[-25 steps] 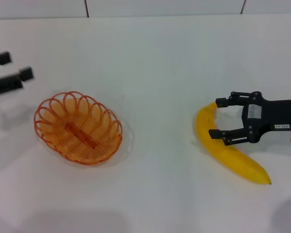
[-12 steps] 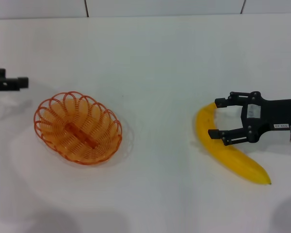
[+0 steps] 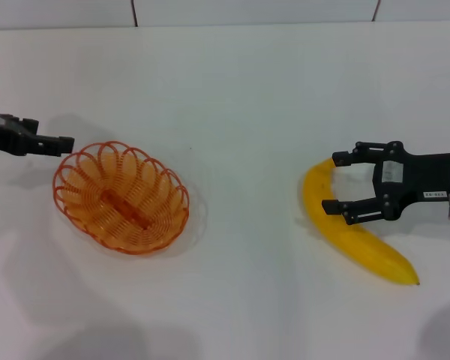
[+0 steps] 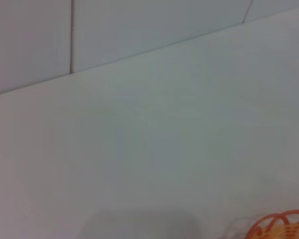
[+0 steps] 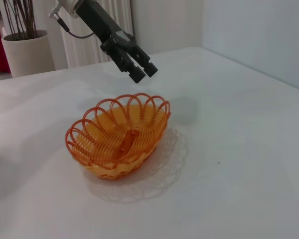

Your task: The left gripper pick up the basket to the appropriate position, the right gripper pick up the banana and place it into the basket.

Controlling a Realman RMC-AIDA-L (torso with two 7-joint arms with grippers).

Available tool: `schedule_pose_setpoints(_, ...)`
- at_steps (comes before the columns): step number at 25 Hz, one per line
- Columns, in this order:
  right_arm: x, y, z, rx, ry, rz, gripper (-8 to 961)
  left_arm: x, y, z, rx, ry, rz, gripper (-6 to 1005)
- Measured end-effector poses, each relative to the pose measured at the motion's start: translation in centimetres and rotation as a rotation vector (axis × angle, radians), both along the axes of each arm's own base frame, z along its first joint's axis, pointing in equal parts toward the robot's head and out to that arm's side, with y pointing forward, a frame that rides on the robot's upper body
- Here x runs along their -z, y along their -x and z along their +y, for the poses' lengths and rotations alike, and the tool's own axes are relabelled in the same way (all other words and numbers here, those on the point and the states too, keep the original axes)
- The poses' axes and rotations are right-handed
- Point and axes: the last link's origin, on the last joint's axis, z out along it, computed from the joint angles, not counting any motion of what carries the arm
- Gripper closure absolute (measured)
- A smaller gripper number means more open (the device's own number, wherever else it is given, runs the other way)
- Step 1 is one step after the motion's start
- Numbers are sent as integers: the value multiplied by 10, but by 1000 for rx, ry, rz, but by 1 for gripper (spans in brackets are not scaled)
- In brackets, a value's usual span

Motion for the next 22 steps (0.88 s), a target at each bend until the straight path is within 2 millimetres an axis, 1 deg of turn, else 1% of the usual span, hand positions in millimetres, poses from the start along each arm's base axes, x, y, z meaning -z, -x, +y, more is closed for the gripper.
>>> schedule_pose_setpoints(4,0,0,0,-1,0,0,51,10,-5,1,7,31,21,167)
schedule_pose_setpoints(8,0,0,1,-1,-1,-1,51,24,-10,3,5,56,54,173)
schedule_pose_setpoints(12,0,0,1,-2,0,-2,51,35,-10,4,-10,81,80,178)
schedule_pose_setpoints(18,0,1,1,-3,0,-2,51,45,-6,4,-23,99,101,187)
schedule_pose_setpoints(22,0,1,1,-3,1,-2,52,47,-4,5,-26,97,116,193)
